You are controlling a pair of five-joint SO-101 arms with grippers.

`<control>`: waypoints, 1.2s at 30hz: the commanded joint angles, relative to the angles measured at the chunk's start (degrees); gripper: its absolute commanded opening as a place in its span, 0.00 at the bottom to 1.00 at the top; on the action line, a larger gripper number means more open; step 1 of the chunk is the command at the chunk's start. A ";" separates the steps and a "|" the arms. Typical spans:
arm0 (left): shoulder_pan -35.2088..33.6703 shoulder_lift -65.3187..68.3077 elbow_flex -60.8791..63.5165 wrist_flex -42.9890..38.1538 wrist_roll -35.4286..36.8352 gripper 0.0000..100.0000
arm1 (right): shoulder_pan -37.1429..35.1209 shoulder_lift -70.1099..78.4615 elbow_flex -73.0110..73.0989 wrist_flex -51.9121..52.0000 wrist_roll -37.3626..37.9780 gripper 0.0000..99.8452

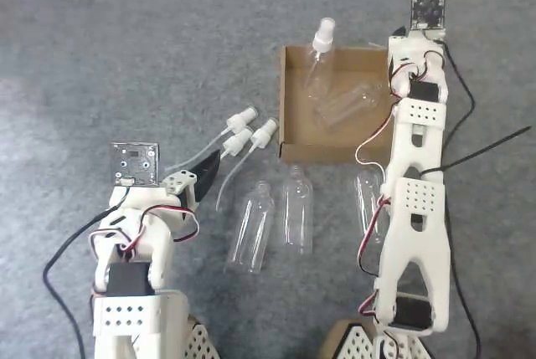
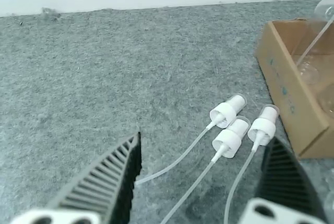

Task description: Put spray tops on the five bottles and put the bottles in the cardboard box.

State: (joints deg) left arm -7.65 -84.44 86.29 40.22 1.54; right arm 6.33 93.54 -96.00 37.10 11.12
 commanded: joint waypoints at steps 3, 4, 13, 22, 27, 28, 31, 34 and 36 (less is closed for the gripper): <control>-0.26 -0.70 -0.48 -1.93 -0.62 0.34 | 4.97 0.57 -0.18 8.31 3.16 0.11; -0.26 -0.70 -0.48 -1.93 -0.62 0.34 | 5.67 0.57 -0.18 8.57 3.08 0.11; -0.26 -0.70 -0.48 -1.93 -0.62 0.34 | 3.03 -4.35 -0.35 6.46 2.99 0.12; -0.26 -0.70 -0.48 -1.93 -0.62 0.34 | -1.19 -13.41 -0.35 7.08 3.08 0.11; -0.26 -0.70 -0.48 -1.93 -0.62 0.34 | -1.80 -16.84 -0.26 12.70 3.08 0.11; -0.26 -0.70 -0.48 -1.93 -0.62 0.34 | -1.71 -17.19 -0.26 13.49 3.08 0.11; -0.26 -0.70 -0.48 -1.93 -0.62 0.34 | -1.10 -17.45 -0.26 15.25 3.08 0.12; -0.26 -0.70 -0.48 -1.93 -0.62 0.34 | -0.48 -17.45 -0.26 16.75 3.08 0.12; -0.26 -0.70 -0.48 -1.93 -0.62 0.34 | 0.13 -17.45 -0.26 16.75 3.08 0.11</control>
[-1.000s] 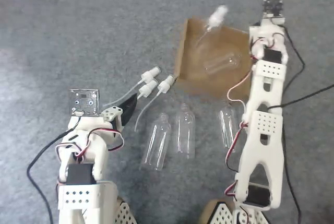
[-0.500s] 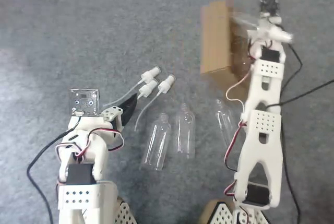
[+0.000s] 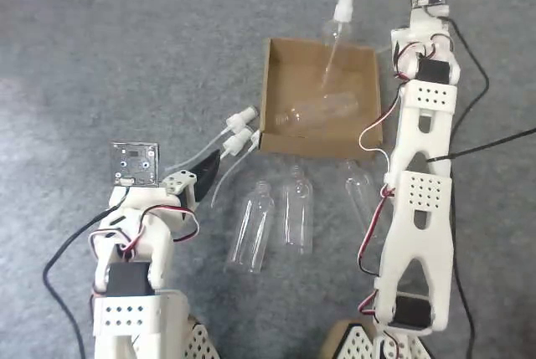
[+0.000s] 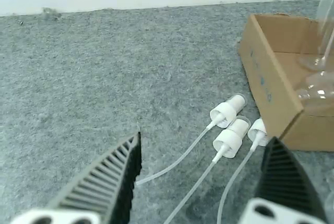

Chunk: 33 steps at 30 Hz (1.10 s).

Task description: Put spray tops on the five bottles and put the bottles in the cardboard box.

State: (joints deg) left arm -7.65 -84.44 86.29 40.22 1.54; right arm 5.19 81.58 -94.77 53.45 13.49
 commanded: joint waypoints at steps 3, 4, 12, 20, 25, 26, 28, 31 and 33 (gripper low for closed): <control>-0.26 -0.70 -0.48 -1.93 -0.62 0.34 | 2.68 -5.85 -1.49 -0.04 0.70 0.11; -0.26 -0.70 -0.40 -1.93 -0.62 0.34 | 3.12 -6.02 -1.49 -0.22 0.70 0.11; -0.09 -0.70 -0.13 -2.02 -0.62 0.34 | 6.73 -6.90 -1.49 0.31 0.62 0.11; -0.09 -0.70 -0.04 -2.02 -0.62 0.34 | 6.64 -14.02 -1.49 26.07 0.97 0.11; -0.18 -0.70 -0.04 -2.02 -0.62 0.34 | 6.02 -20.79 -1.49 43.82 1.23 0.11; -0.18 -0.70 -0.04 -2.02 -0.62 0.34 | 5.76 -22.64 -1.49 47.69 1.93 0.11; -0.18 -0.70 -0.04 -2.02 -0.62 0.34 | 4.97 -25.54 -0.97 49.89 6.68 0.11; -0.26 -0.70 -0.04 -2.02 -0.62 0.34 | 4.18 -29.85 4.13 49.89 7.47 0.11; -0.26 -0.70 -0.04 -2.02 -0.62 0.34 | 2.59 -33.98 11.08 49.89 7.56 0.11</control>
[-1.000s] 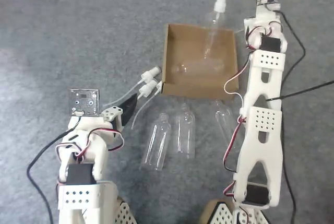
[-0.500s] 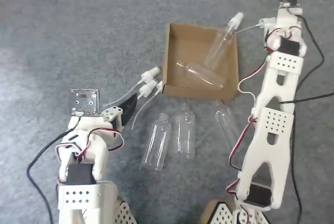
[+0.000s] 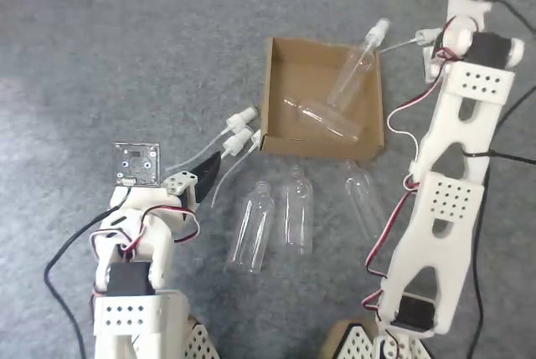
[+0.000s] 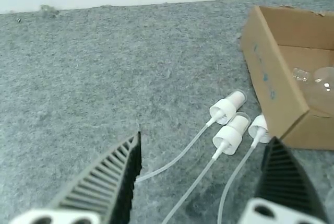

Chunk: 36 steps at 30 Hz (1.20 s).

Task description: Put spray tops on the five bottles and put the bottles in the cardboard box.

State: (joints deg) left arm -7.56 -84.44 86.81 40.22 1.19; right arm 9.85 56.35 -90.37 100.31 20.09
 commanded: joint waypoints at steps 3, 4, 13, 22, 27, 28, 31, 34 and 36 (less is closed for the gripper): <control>-0.35 -0.70 -0.57 -2.02 -0.26 0.34 | -6.99 -18.07 23.38 2.95 3.87 0.12; -0.35 -0.70 -0.57 -2.02 -0.26 0.34 | -9.19 -21.85 29.89 2.95 6.15 0.12; -5.01 -0.70 -0.13 2.02 -8.18 0.34 | -27.91 -49.19 69.10 -3.91 18.46 0.20; -11.34 -0.70 7.43 -2.11 -10.29 0.34 | -37.32 -41.98 75.16 -19.91 16.26 0.33; -11.34 -0.70 8.22 -2.90 -10.29 0.34 | -35.30 -35.38 72.26 -26.24 13.63 0.33; -11.34 -0.70 8.22 -2.90 -10.29 0.34 | -34.68 -34.33 71.03 -26.24 13.19 0.33; -11.34 -0.70 8.22 -2.90 -10.37 0.34 | -32.57 -32.04 66.55 -25.27 11.16 0.33; -11.34 -0.70 8.22 -2.90 -10.37 0.34 | -31.25 -30.02 64.62 -25.36 10.55 0.33; -11.34 -0.70 8.22 -2.90 -10.37 0.34 | -30.73 -29.41 64.62 -25.45 10.37 0.33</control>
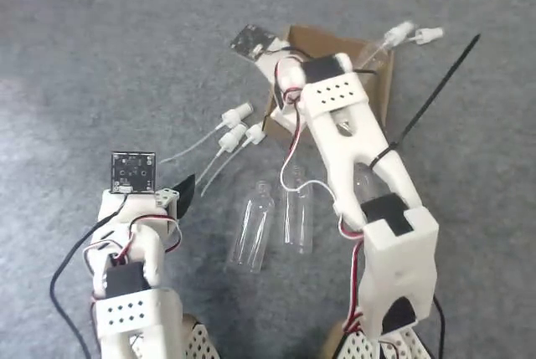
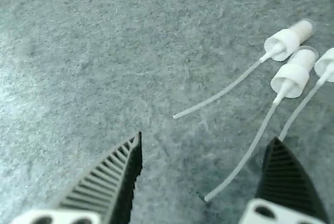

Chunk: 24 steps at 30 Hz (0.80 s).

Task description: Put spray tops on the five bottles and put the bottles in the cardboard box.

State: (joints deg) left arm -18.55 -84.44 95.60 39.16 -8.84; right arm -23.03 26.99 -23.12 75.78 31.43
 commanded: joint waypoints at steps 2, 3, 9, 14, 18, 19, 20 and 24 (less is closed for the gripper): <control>-0.35 -0.70 -0.57 -1.85 -0.35 0.34 | 2.42 -0.04 -2.64 -1.01 -0.97 0.33; -0.35 -0.70 -0.57 -1.85 -0.35 0.34 | 2.59 -0.04 -2.73 -1.01 -0.97 0.33; -0.26 -0.70 -0.57 -1.85 -0.35 0.34 | 2.42 -5.49 -5.54 1.54 -0.97 0.33; -0.26 -0.70 -0.57 -1.85 -0.35 0.34 | 3.82 -7.43 -6.68 0.48 -3.43 0.33; -0.26 -0.70 -0.57 -1.85 -0.35 0.34 | 4.97 -3.74 -6.42 -5.41 -6.59 0.33; -0.26 -0.70 -0.48 -1.85 -0.35 0.34 | 5.41 -2.15 -6.42 -6.55 -6.15 0.33; -0.26 -0.70 -0.48 -1.85 -0.35 0.34 | 5.76 -0.48 -6.42 -7.08 -4.84 0.33; -0.26 -0.70 -0.48 -1.85 -0.35 0.34 | 6.02 4.35 -6.42 -6.46 -0.18 0.33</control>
State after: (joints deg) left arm -18.55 -84.44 95.60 39.16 -8.84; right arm -17.67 31.21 -26.73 70.24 28.44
